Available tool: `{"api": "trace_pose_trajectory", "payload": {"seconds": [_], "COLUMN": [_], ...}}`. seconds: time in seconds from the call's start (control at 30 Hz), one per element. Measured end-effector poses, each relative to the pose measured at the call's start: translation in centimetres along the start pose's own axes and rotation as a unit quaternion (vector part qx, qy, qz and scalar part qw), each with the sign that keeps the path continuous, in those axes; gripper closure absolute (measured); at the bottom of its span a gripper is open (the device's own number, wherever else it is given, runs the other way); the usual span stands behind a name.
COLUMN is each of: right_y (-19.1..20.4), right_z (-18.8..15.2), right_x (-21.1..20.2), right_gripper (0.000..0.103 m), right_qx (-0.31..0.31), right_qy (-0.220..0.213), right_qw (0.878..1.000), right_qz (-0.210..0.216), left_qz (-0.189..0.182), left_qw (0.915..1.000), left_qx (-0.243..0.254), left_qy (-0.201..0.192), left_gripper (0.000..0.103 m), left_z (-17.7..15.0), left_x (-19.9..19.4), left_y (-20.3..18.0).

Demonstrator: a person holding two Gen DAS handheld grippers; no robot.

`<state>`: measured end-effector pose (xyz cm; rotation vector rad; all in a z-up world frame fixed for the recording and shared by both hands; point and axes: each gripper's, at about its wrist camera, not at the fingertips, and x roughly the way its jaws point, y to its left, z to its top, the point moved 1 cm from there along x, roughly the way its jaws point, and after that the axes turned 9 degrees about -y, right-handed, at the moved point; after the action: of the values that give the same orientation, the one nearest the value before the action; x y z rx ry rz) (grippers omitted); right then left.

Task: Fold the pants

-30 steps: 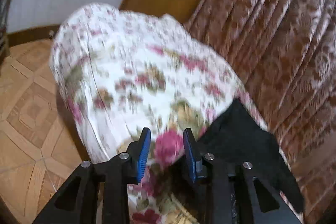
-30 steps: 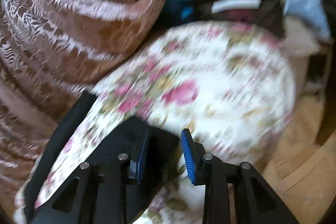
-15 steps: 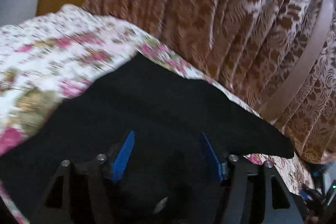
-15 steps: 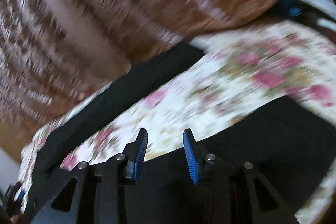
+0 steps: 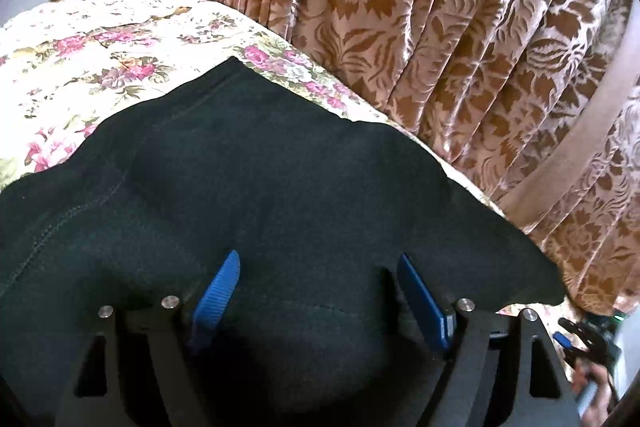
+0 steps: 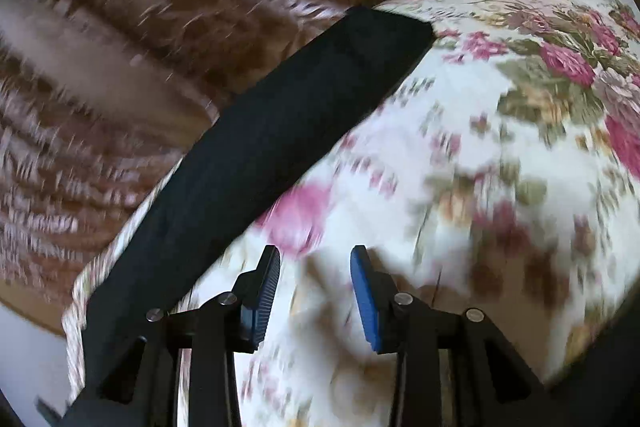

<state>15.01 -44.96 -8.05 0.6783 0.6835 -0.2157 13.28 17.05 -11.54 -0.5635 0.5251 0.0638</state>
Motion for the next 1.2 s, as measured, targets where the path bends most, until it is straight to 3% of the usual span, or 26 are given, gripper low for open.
{"api": "trace_pose_trajectory", "payload": {"seconds": [0.13, 0.43, 0.57, 0.77, 0.93, 1.2], "right_y": [-2.1, -4.7, -4.1, -4.4, -4.6, -4.1], "right_z": [3.0, 7.2, 8.8, 9.3, 8.2, 7.4], "right_x": [2.3, 6.6, 7.9, 9.0, 6.9, -1.4], "right_gripper": [0.066, 0.066, 0.066, 0.087, 0.092, 0.093], "right_qx": [0.043, 0.125, 0.112, 0.123, 0.112, 0.046], "right_qy": [-0.018, -0.059, -0.064, -0.058, -0.076, -0.127], "right_qw": [0.999, 0.99, 0.992, 0.991, 0.99, 0.989], "right_qz": [-0.017, -0.001, -0.008, -0.013, -0.035, -0.063], "left_qz": [-0.015, -0.02, -0.023, -0.025, -0.026, -0.037], "left_qw": [0.9999, 0.9997, 0.9996, 0.9996, 0.9995, 0.9993], "left_qx": [-0.006, 0.008, 0.009, 0.011, 0.009, -0.004], "left_qy": [-0.006, -0.01, -0.011, -0.011, -0.012, -0.01], "left_gripper": [0.017, 0.011, 0.01, 0.009, 0.008, 0.008], "left_z": [-0.1, -0.4, -0.4, -0.4, -0.4, -0.2], "left_x": [0.2, 0.4, 0.5, 0.5, 0.5, 0.3], "left_y": [0.0, -0.4, -0.4, -0.5, -0.4, -0.2]}}
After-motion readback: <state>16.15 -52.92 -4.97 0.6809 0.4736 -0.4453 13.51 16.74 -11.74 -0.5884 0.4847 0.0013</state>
